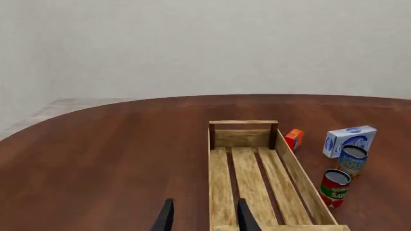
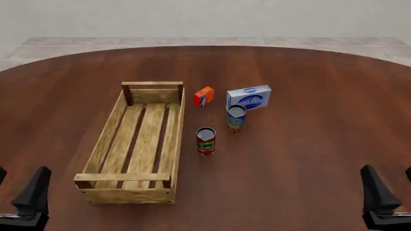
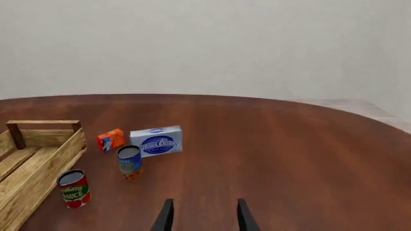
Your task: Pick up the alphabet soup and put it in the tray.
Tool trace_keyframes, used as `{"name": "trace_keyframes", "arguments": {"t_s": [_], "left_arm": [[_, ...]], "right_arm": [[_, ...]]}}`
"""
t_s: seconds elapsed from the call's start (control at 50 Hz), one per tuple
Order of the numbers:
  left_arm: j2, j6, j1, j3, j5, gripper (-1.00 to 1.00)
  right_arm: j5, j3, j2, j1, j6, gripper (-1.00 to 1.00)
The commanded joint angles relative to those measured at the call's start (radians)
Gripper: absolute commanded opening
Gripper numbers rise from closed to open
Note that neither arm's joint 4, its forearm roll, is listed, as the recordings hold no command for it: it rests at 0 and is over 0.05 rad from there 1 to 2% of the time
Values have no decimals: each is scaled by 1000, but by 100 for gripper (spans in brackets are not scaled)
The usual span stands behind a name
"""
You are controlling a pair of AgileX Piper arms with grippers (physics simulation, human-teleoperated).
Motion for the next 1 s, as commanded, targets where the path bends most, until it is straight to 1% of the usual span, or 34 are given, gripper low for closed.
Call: {"name": "trace_keyframes", "arguments": {"t_s": [0.02, 0.34, 0.46, 0.5, 0.52, 0.54, 0.56, 0.58, 0.6, 0.62, 0.64, 0.66, 0.68, 0.7, 0.72, 0.74, 0.76, 0.78, 0.8, 0.82, 0.86, 0.88, 0.92, 0.96, 0.98, 1.0], "left_arm": [[0, 0, 0, 0, 0, 100], [0, 0, 0, 0, 0, 100], [0, 0, 0, 0, 0, 100], [0, 0, 0, 0, 0, 100], [0, 0, 0, 0, 0, 100], [0, 0, 0, 0, 0, 100], [0, 0, 0, 0, 0, 100], [0, 0, 0, 0, 0, 100], [0, 0, 0, 0, 0, 100], [0, 0, 0, 0, 0, 100], [0, 0, 0, 0, 0, 100], [0, 0, 0, 0, 0, 100], [0, 0, 0, 0, 0, 100], [0, 0, 0, 0, 0, 100], [0, 0, 0, 0, 0, 100], [0, 0, 0, 0, 0, 100], [0, 0, 0, 0, 0, 100], [0, 0, 0, 0, 0, 100], [0, 0, 0, 0, 0, 100], [0, 0, 0, 0, 0, 100], [0, 0, 0, 0, 0, 100], [0, 0, 0, 0, 0, 100], [0, 0, 0, 0, 0, 100], [0, 0, 0, 0, 0, 100], [0, 0, 0, 0, 0, 100], [0, 0, 0, 0, 0, 100]], "right_arm": [[15, -3, -10, 8, 8, 100], [17, 1, -11, 7, 11, 100], [20, -16, -4, 9, 0, 100], [16, -47, 26, 14, 8, 100], [13, -61, 43, 20, 23, 100], [-37, -78, 142, -4, 46, 100], [-62, -93, 194, -3, 69, 100], [-66, -92, 197, -3, 69, 100], [-39, -168, 251, 17, 55, 100], [-39, -169, 252, 17, 55, 100], [-42, -226, 323, 23, -2, 100], [-42, -252, 353, 17, -35, 100], [-19, -292, 373, 27, -44, 100], [-19, -292, 373, 27, -44, 100], [23, -366, 381, 48, -30, 100], [24, -367, 381, 48, -30, 100], [53, -417, 409, 72, 0, 100], [64, -471, 496, 65, 10, 100], [85, -519, 509, 61, 4, 100], [85, -519, 509, 61, 4, 100], [109, -577, 539, 59, 4, 100], [123, -618, 586, 74, 15, 100], [156, -695, 632, 86, 30, 100], [186, -761, 699, 83, -1, 100], [202, -807, 734, 102, -2, 100], [217, -838, 763, 109, -29, 100]]}}
